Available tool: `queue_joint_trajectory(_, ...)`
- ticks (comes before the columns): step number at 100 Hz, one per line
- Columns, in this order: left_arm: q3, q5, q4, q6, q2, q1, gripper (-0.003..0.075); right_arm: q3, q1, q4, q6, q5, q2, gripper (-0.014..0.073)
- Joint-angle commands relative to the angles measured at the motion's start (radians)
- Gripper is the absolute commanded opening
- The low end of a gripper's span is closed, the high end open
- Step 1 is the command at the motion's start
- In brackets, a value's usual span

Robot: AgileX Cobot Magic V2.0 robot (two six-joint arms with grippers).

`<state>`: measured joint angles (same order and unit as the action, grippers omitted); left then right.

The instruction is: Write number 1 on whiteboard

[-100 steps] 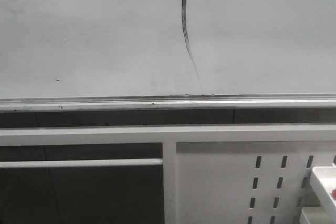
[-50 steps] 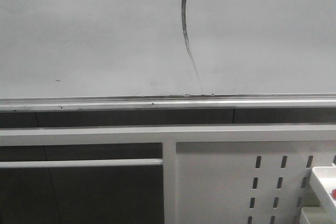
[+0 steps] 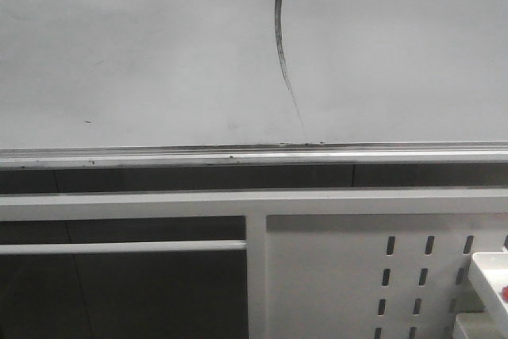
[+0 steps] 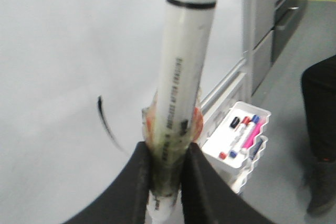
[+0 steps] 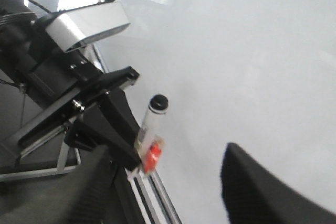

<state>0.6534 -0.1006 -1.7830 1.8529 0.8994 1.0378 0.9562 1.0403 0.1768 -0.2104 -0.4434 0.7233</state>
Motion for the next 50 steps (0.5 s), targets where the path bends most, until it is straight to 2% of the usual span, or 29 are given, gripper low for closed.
queue_joint_trajectory(1,0.029,-0.047,-0.047,-0.009,0.028,-0.016,-0.002,0.027,-0.051,0.016,0.05,-0.089,-0.066,0.0105)
queue_joint_trajectory(4,0.029,-0.034,-0.05,-0.011,0.042,-0.025,-0.002,0.019,-0.069,0.016,0.06,-0.129,-0.084,-0.0011)
queue_joint_trajectory(7,0.029,-0.017,-0.05,-0.011,0.062,-0.035,-0.002,0.008,-0.081,0.016,0.062,-0.16,-0.106,-0.0076)
queue_joint_trajectory(15,0.029,0.03,-0.088,-0.014,0.107,-0.079,-0.002,-0.047,-0.103,0.016,0.085,-0.175,-0.163,-0.0046)
queue_joint_trajectory(23,0.029,0.045,-0.091,-0.094,0.154,-0.138,-0.002,-0.11,-0.11,0.022,0.113,-0.15,-0.226,-0.0048)
queue_joint_trajectory(34,0.029,0.071,-0.091,-0.134,0.181,-0.236,-0.002,-0.204,-0.11,0.037,0.21,-0.101,-0.317,-0.0048)
queue_joint_trajectory(50,0.03,0.22,-0.091,-0.134,0.182,-0.372,-0.002,-0.304,-0.11,0.068,0.241,-0.098,-0.41,-0.0048)
